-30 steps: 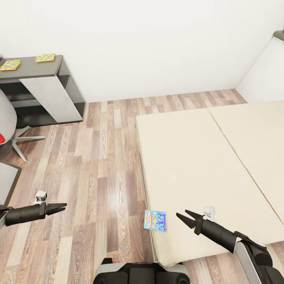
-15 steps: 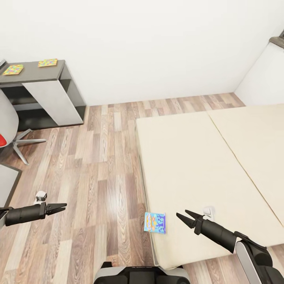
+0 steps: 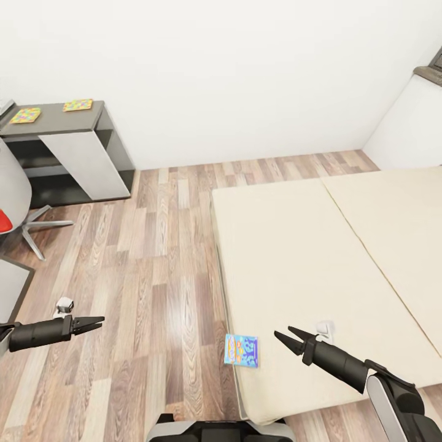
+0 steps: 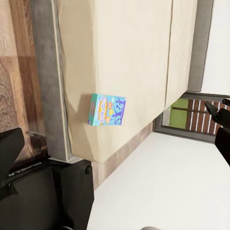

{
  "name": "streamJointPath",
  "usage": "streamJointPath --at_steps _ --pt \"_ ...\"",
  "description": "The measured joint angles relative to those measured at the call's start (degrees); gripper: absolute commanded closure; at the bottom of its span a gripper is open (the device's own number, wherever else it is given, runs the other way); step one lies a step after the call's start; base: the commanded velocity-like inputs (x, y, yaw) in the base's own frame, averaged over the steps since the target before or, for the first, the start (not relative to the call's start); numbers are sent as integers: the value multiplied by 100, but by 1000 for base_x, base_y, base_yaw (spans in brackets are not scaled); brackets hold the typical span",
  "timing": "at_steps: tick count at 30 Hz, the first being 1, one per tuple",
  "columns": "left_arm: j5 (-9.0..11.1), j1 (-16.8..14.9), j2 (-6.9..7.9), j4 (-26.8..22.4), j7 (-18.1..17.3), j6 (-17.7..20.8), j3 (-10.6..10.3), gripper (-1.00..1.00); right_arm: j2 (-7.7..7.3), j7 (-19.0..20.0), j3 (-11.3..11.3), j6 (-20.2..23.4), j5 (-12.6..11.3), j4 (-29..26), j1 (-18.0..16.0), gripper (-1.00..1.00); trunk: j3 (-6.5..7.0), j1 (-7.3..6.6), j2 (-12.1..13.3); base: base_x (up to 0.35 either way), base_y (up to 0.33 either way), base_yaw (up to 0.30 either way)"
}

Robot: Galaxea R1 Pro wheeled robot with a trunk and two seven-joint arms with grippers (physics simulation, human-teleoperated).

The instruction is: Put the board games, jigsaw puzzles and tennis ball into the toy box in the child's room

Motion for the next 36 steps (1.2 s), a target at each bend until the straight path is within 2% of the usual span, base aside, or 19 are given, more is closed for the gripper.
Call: streamJointPath --at_steps 36 --pt "4 5 0 0 -68 14 3 -100 0 25 18 60 -9 -159 0 -100 339 0 0 0 0 0"
